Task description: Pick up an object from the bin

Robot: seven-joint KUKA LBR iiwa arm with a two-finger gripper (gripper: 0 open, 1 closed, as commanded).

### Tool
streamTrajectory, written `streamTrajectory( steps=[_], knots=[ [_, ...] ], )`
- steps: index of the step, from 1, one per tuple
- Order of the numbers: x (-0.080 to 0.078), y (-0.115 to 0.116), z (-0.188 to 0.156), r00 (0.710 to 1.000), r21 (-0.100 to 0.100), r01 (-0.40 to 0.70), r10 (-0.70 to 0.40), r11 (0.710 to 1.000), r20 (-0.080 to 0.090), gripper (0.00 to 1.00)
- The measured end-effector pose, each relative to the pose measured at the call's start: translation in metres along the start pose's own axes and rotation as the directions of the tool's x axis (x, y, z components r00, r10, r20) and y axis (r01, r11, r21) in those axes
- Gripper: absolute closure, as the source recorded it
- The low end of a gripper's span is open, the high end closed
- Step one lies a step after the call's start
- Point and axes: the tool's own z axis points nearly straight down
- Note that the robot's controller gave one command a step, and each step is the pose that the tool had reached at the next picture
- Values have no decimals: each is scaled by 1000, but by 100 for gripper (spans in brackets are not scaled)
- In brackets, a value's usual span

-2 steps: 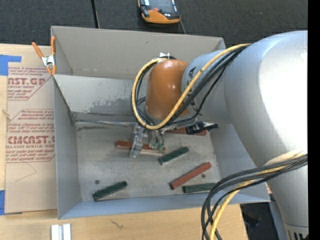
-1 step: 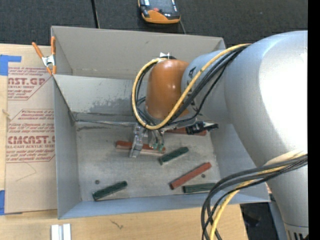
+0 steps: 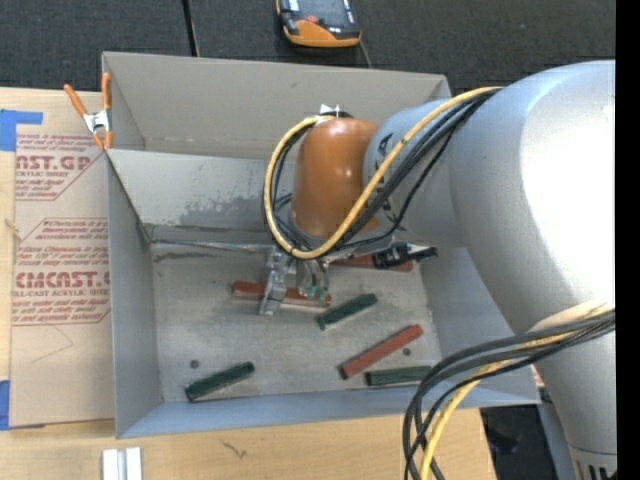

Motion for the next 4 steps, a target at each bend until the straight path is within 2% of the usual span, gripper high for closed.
streamTrajectory(
  steps=[2, 4],
  knots=[
    [1, 0, -18, 1000, 1, 1, -1, 1000, -3, 100],
    [2, 0, -56, 1000, 3, 1, -1, 1000, -6, 100]
  ],
)
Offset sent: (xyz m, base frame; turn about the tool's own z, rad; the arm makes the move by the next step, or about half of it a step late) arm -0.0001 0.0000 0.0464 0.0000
